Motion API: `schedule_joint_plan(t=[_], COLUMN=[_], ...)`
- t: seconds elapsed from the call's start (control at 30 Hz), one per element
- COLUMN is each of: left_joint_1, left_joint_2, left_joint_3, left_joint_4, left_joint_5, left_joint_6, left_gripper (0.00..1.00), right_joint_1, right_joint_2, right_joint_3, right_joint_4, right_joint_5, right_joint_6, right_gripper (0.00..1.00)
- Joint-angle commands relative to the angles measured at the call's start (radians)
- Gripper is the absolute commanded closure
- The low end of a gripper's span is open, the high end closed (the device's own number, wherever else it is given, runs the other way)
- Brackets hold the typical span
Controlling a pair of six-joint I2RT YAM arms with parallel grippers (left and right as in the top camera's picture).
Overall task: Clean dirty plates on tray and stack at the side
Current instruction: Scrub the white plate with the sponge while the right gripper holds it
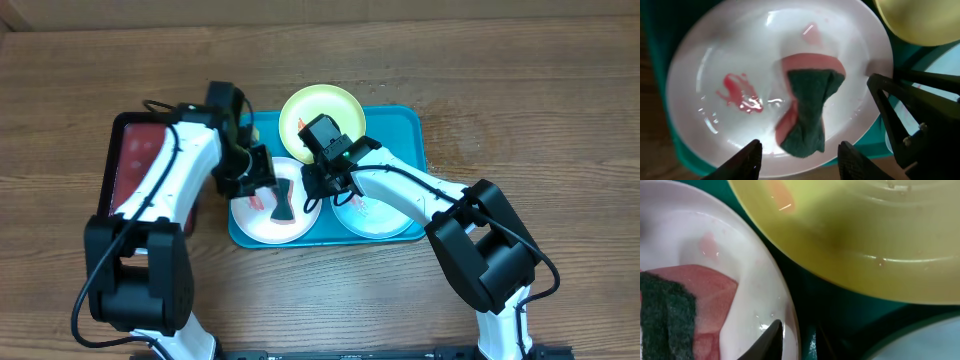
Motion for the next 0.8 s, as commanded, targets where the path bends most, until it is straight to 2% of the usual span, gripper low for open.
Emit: schedule_joint_plan(t=[0.0, 0.17, 0.43, 0.6, 0.77], left_joint_1=[-0.026, -0.036, -0.038, -0.05, -0.067], left_joint_2=[0.004, 0.018, 0.029, 0.044, 0.083], left_joint_3=[-0.043, -0.085, -0.091, -0.091, -0.092], left_joint_4=[0.046, 0.113, 0.133, 0.143, 0.156], left_joint_5=[0.009, -0.014, -0.015, -0.012, -0.012], left_joint_6=[0.026, -0.001, 0.008, 0.007, 0.006], left_gripper=[0.5, 0.5, 0.51, 0.53, 0.55], right_joint_1=[0.0, 0.0, 0.0, 0.0, 0.0], right_joint_2=[0.007, 0.007, 0.007, 0.007, 0.007], right_joint_3=[0.018, 0.018, -0.006, -0.006, -0.006], right_joint_4=[-0.01, -0.02, -0.007, -0.007, -0.008], right_joint_5=[0.01, 0.006, 0.003, 0.002, 0.002], right_joint_6=[0.016, 0.021, 0.039, 0.043, 0.042], right_gripper=[0.78, 0.78, 0.77, 0.9, 0.9])
